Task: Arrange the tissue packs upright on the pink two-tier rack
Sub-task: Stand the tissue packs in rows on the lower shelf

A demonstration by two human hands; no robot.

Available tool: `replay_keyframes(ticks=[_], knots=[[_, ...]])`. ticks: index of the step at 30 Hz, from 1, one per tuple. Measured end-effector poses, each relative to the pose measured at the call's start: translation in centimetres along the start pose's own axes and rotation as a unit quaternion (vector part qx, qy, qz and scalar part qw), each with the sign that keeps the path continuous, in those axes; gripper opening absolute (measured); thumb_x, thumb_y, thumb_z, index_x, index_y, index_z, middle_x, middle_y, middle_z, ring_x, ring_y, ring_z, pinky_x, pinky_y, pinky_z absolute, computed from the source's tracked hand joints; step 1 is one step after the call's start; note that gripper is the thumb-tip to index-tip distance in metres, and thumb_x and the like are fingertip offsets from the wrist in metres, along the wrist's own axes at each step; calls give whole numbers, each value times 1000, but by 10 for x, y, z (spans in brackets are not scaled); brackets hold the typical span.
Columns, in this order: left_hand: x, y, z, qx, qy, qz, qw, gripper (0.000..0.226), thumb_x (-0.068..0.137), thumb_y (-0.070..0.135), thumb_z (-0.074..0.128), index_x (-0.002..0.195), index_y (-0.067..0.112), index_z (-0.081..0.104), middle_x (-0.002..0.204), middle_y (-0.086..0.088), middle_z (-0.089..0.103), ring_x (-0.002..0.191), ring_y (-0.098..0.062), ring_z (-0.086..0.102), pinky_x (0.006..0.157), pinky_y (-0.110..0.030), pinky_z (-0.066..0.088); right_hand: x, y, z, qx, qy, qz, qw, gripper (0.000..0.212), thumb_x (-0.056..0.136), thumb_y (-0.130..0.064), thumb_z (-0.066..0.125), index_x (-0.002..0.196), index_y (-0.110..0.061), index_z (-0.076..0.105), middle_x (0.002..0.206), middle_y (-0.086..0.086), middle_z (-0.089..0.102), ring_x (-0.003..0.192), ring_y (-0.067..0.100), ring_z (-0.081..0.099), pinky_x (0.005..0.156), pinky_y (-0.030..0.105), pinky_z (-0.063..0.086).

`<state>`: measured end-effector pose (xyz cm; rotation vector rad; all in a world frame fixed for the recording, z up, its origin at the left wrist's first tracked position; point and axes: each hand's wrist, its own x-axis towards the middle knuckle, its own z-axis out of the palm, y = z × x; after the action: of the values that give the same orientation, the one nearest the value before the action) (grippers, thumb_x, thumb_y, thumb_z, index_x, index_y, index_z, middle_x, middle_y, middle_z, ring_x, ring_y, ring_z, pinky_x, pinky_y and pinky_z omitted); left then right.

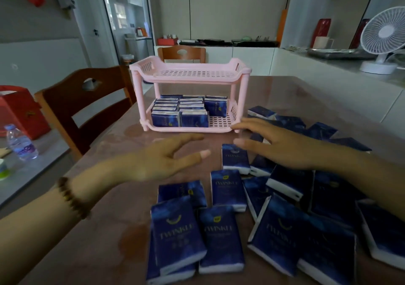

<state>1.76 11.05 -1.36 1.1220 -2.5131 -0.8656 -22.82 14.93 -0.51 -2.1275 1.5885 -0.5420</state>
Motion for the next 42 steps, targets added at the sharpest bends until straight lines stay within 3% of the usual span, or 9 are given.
replay_keyframes(ticks=[4, 11, 16, 20, 23, 27, 31, 38, 42], knots=[[-45, 12, 17, -66, -19, 27, 997, 55, 74, 58, 44, 128, 49, 35, 115, 47, 32, 93, 39, 34, 74, 8, 34, -50, -14, 16, 9, -28, -26, 999, 59, 74, -66, 35, 131, -53, 37, 138, -36, 25, 119, -30, 18, 92, -7, 14], [-54, 10, 55, -14, 55, 73, 996, 27, 82, 56, 43, 107, 48, 49, 105, 32, 56, 101, 18, 49, 82, 0, 37, -70, -14, 66, -198, 1, -76, 977, 61, 84, -66, 11, 139, -46, 28, 144, -33, 18, 134, -15, 6, 109, 11, -9], [-22, -8, 56, 20, 95, 42, 994, 45, 86, 66, 37, 106, 31, 57, 95, 4, 68, 84, -12, 62, 79, -39, 50, -34, -9, 70, -163, 88, -91, 978, 49, 94, -52, 20, 127, -28, 48, 129, -12, 51, 120, 5, 42, 109, 30, 23], [-5, -16, 47, 34, 144, 15, 989, 60, 77, 75, 33, 105, 26, 55, 95, 0, 68, 84, -16, 62, 80, -42, 50, -16, -9, 60, -151, 138, -73, 976, 40, 96, -48, 35, 121, -22, 53, 120, -5, 56, 111, 13, 50, 96, 28, 34], [-5, -21, 38, -15, 105, -15, 994, 74, 68, 78, 36, 117, 24, 50, 107, -1, 65, 91, -16, 62, 85, -36, 51, -24, -11, 40, -81, 78, -14, 994, 63, 76, -68, 42, 125, -29, 48, 126, -10, 51, 112, 9, 50, 96, 28, 41], [-10, -33, 27, -20, 66, -3, 998, 90, 49, 93, 46, 98, 17, 55, 91, -8, 66, 77, -20, 64, 74, -40, 53, -44, -8, 21, -140, 1, 40, 989, 73, 58, -73, 61, 115, -30, 44, 117, -13, 41, 107, 7, 42, 90, 24, 38], [-9, -35, 28, -32, 69, 62, 995, 69, 60, 77, 61, 93, 16, 58, 86, -7, 67, 75, -21, 65, 71, -48, 53, -53, -2, 31, -232, -10, 35, 972, 76, 52, -78, 57, 109, -31, 40, 111, -10, 36, 106, 10, 35, 88, 22, 29], [-2, -20, 23, -96, 131, 157, 974, 27, 81, 33, 65, 103, 17, 63, 92, 10, 69, 85, -3, 66, 75, -22, 51, -51, -3, 26, 45, -5, -12, 999, 35, 77, -39, 69, 107, -34, 52, 112, -16, 61, 106, 1, 57, 90, 19, 46], [4, -5, 17, -221, 93, 77, 968, 27, 95, 24, 44, 116, 12, 57, 103, -16, 68, 78, -12, 69, 60, -23, 57, -37, -15, 19, 244, 69, -41, 966, 34, 70, -26, 68, 103, -19, 60, 105, -7, 70, 96, 5, 67, 77, 15, 52]])
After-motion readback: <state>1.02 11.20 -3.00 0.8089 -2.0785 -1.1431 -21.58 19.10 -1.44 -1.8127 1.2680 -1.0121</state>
